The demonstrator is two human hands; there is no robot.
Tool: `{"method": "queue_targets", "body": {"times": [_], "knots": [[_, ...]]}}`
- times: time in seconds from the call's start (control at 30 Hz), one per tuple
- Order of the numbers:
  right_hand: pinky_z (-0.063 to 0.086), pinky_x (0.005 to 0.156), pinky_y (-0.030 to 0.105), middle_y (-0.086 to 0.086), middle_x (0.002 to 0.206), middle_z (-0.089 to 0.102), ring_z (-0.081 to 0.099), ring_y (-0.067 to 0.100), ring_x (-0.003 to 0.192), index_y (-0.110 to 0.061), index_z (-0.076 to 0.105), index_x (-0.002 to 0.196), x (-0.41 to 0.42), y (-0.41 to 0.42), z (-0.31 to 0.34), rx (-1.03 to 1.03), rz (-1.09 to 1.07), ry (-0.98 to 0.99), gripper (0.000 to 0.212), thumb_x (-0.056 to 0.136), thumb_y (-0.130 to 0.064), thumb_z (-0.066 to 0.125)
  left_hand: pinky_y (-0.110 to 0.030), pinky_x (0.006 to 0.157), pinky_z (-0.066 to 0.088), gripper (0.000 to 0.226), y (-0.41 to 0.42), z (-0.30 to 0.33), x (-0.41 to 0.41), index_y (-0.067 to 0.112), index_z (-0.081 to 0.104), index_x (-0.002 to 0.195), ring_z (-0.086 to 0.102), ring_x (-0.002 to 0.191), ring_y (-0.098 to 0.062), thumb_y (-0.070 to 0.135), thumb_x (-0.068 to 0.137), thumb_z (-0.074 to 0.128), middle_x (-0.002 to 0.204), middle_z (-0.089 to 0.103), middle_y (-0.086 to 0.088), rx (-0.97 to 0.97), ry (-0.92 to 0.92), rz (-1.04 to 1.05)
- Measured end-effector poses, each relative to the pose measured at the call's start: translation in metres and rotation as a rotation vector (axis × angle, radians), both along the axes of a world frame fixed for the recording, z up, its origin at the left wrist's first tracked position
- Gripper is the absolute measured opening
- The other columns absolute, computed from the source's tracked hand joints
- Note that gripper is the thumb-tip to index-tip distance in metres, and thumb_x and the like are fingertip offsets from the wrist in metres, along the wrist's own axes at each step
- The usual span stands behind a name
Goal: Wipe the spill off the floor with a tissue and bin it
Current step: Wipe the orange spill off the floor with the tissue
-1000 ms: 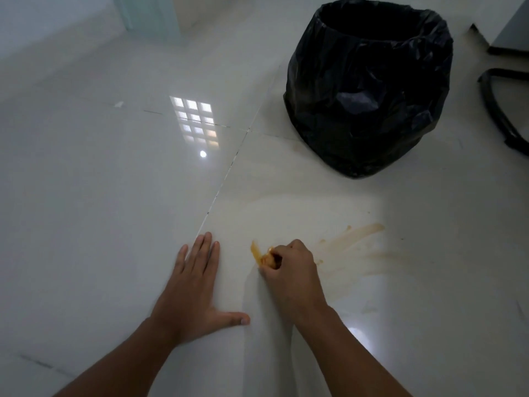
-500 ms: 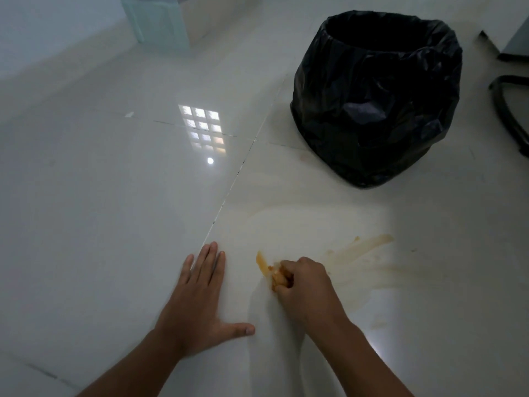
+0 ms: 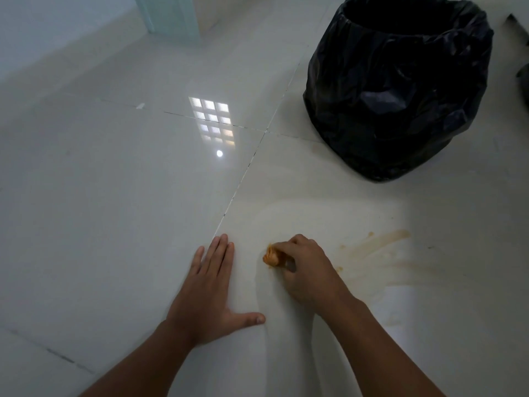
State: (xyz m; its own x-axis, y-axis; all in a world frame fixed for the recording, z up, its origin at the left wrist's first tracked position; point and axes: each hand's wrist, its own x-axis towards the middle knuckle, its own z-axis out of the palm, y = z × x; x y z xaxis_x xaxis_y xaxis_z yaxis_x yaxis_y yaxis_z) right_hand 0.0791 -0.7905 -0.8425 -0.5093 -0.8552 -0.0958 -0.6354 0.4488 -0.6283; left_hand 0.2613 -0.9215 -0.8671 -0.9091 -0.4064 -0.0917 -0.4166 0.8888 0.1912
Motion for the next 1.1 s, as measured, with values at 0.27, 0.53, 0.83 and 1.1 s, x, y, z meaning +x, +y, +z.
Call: {"method": "queue_targets", "body": {"times": [0.27, 0.53, 0.83, 1.1], "knots": [[0.044, 0.064, 0.023, -0.009, 0.079, 0.055, 0.05, 0.009, 0.077, -0.023, 0.058, 0.082, 0.007, 0.002, 0.0, -0.18, -0.237, 0.067, 0.007, 0.085, -0.027, 0.064, -0.048, 0.121, 0.005, 0.137, 0.0, -0.001, -0.001, 0.002, 0.011, 0.158, -0.004, 0.155, -0.022, 0.101, 0.066, 0.039, 0.168, 0.002, -0.012, -0.011, 0.002, 0.006], [0.043, 0.074, 0.018, -0.002, 0.104, 0.061, 0.057, 0.011, 0.09, -0.03, 0.068, 0.108, -0.009, 0.009, 0.003, -0.061, -0.395, -0.089, 0.032, 0.077, -0.021, 0.068, -0.048, 0.121, 0.006, 0.136, -0.001, -0.003, -0.001, 0.002, 0.014, 0.157, -0.002, 0.155, -0.023, 0.1, 0.067, 0.038, 0.167, 0.005, -0.014, -0.015, 0.005, -0.002], [0.037, 0.071, 0.023, -0.008, 0.092, 0.055, 0.048, 0.01, 0.089, -0.029, 0.063, 0.089, -0.008, 0.02, 0.006, -0.031, -0.266, 0.064, 0.009, 0.084, -0.037, 0.063, -0.047, 0.123, 0.003, 0.135, -0.001, -0.003, -0.001, 0.005, 0.008, 0.159, -0.008, 0.155, -0.021, 0.101, 0.067, 0.036, 0.168, -0.001, -0.011, -0.014, 0.015, 0.008], [0.051, 0.061, 0.026, -0.007, 0.065, 0.062, 0.058, 0.007, 0.064, -0.02, 0.062, 0.068, -0.003, 0.017, 0.015, -0.115, -0.345, -0.113, 0.017, 0.077, -0.028, 0.074, -0.045, 0.124, 0.001, 0.132, 0.0, -0.002, -0.001, 0.01, 0.005, 0.159, -0.011, 0.154, -0.016, 0.099, 0.068, 0.039, 0.168, -0.003, -0.007, 0.015, 0.045, 0.026]]}}
